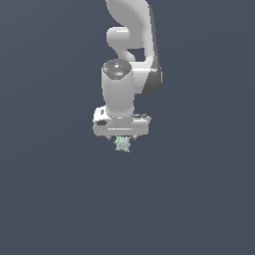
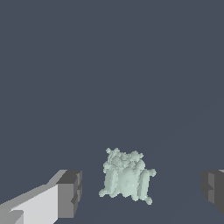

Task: Pick up the object and move it to a goal position.

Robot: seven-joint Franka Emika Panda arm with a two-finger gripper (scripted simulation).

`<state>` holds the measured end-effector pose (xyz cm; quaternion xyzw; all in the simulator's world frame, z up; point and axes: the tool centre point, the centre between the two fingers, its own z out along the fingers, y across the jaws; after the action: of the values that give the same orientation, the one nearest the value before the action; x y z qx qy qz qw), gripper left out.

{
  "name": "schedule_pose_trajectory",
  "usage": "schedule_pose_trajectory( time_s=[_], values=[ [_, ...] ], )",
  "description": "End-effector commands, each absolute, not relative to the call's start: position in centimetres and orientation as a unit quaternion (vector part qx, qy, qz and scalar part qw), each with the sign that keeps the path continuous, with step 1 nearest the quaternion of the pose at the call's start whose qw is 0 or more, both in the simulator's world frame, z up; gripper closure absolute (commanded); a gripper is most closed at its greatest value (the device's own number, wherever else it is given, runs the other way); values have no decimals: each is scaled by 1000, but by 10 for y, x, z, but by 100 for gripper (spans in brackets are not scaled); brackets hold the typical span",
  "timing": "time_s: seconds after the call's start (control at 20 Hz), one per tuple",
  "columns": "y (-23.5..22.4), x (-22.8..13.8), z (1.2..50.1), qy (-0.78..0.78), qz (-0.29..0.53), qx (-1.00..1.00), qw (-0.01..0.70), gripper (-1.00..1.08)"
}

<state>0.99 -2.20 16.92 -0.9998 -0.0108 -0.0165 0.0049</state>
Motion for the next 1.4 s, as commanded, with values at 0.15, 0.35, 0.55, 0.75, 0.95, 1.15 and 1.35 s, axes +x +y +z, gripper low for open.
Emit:
schedule_pose_trajectory(
  time_s=[0.15, 0.35, 0.55, 0.75, 0.95, 1.15, 1.35],
  values=[
    [-23, 6, 164, -59, -15, -998, 3, -92],
    [-24, 3, 159, -108, -13, -994, 1, -92],
    [-25, -1, 153, -162, -12, -987, 0, -92],
    [-26, -5, 147, -216, -10, -976, -1, -92],
    [-26, -9, 142, -270, -8, -963, -2, -92],
    [-27, -13, 137, -322, -6, -947, -3, -92],
    [-27, -17, 132, -374, -5, -927, -3, -92]
  ],
)
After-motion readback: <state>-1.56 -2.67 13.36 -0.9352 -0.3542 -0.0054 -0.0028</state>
